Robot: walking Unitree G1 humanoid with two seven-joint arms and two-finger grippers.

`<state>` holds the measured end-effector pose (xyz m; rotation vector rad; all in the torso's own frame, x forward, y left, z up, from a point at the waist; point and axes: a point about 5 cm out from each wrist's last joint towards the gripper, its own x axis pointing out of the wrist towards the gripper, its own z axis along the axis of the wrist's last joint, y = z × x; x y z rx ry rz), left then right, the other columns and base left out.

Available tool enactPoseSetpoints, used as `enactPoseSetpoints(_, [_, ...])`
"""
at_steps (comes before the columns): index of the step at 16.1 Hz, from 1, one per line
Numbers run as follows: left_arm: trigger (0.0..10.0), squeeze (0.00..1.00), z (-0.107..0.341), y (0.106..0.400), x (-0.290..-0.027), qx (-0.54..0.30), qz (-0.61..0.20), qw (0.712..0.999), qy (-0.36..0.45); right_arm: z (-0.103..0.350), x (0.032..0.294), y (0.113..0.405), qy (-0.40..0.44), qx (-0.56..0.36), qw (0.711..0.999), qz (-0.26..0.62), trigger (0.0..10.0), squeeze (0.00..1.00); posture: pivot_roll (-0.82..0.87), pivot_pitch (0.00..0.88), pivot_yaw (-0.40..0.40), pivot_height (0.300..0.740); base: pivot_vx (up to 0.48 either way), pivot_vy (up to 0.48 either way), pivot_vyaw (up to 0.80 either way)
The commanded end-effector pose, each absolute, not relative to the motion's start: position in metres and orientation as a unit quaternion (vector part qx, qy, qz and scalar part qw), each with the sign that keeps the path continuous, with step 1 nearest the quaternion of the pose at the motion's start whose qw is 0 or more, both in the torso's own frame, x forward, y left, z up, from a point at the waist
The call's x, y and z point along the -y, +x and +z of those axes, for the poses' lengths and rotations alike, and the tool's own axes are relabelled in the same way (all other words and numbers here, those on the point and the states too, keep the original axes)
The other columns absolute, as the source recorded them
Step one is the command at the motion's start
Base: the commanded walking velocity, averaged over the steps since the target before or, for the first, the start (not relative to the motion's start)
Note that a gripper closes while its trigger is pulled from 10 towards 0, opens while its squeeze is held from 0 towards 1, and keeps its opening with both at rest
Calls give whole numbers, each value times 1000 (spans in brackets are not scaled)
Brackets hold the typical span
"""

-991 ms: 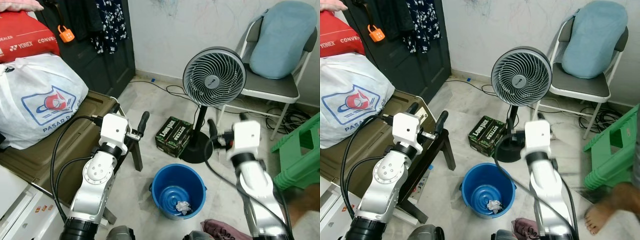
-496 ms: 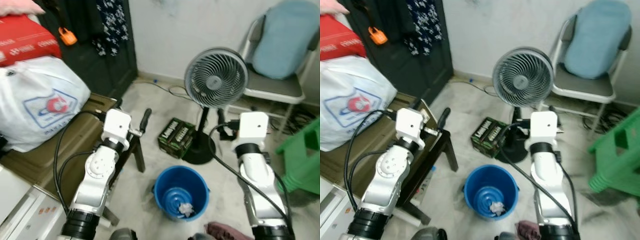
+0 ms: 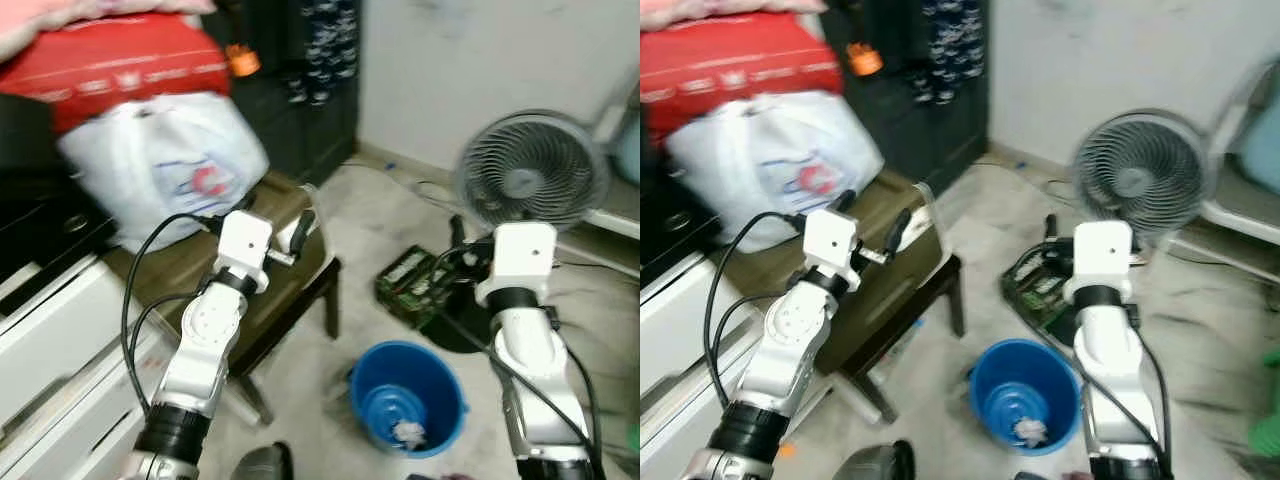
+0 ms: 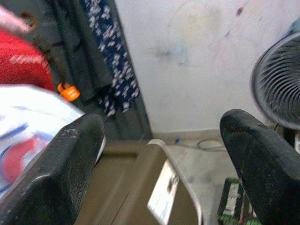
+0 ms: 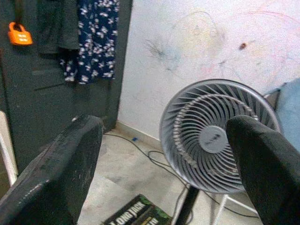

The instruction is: Clean up the room

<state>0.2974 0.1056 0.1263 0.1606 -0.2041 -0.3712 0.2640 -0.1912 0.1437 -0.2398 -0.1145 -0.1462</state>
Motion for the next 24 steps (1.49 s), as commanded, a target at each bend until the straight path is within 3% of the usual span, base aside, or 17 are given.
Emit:
enactPoseSetpoints(1, [10000, 0, 125, 299, -107, 99, -186, 974, 85, 148, 194, 262, -121, 63, 987, -85, 10000, 0, -211, 0, 96, 740, 0, 0, 800])
enactPoseSetpoints(4, [10000, 0, 123, 297, -110, 98, -181, 975, 86, 140, 194, 257, -118, 51, 988, -90, 10000, 0, -170, 0, 87, 740, 0, 0, 800])
enactPoseSetpoints(6, [10000, 0, 123, 292, -125, 91, -154, 980, 88, 136, 174, 266, -112, 48, 991, -47, 10000, 0, -121, 0, 43, 740, 0, 0, 800])
enactPoseSetpoints(9, [10000, 0, 117, 282, -137, 88, -112, 985, 93, 140, 173, 278, -113, 49, 992, -21, 10000, 0, -74, 0, -19, 740, 0, 0, 800])
enactPoseSetpoints(11, [10000, 0, 113, 277, -139, 81, -96, 988, 90, 138, 172, 278, -111, 46, 993, -14, 10000, 0, -56, 0, -20, 740, 0, 0, 800])
enactPoseSetpoints(13, [10000, 0, 88, 250, -146, 40, -76, 991, 103, 118, 162, 276, -101, 27, 995, -4, 10000, 0, -37, 0, -5, 740, 0, 0, 800])
enactPoseSetpoints(17, [10000, 0, 109, 254, -163, 55, -52, 989, 131, 118, 163, 275, -80, 24, 996, -8, 10000, 0, 8, 0, -16, 740, 0, 0, 800])
enactPoseSetpoints(18, [10000, 0, 109, 251, -159, 53, -91, 989, 108, 111, 163, 273, -70, 17, 997, -1, 10000, 0, -2, 0, 0, 740, 0, 0, 800])
enactPoseSetpoints(22, [10000, 0, 96, 228, -153, 31, -72, 990, 114, 103, 162, 253, -75, 8, 997, 8, 10000, 0, -53, 0, 4, 740, 0, 0, 800])
enactPoseSetpoints(24, [10000, 0, 85, 214, -171, -10, -47, 995, 88, 96, 170, 236, -67, -12, 998, 1, 10000, 0, -75, 0, 13, 740, 0, 0, 800])
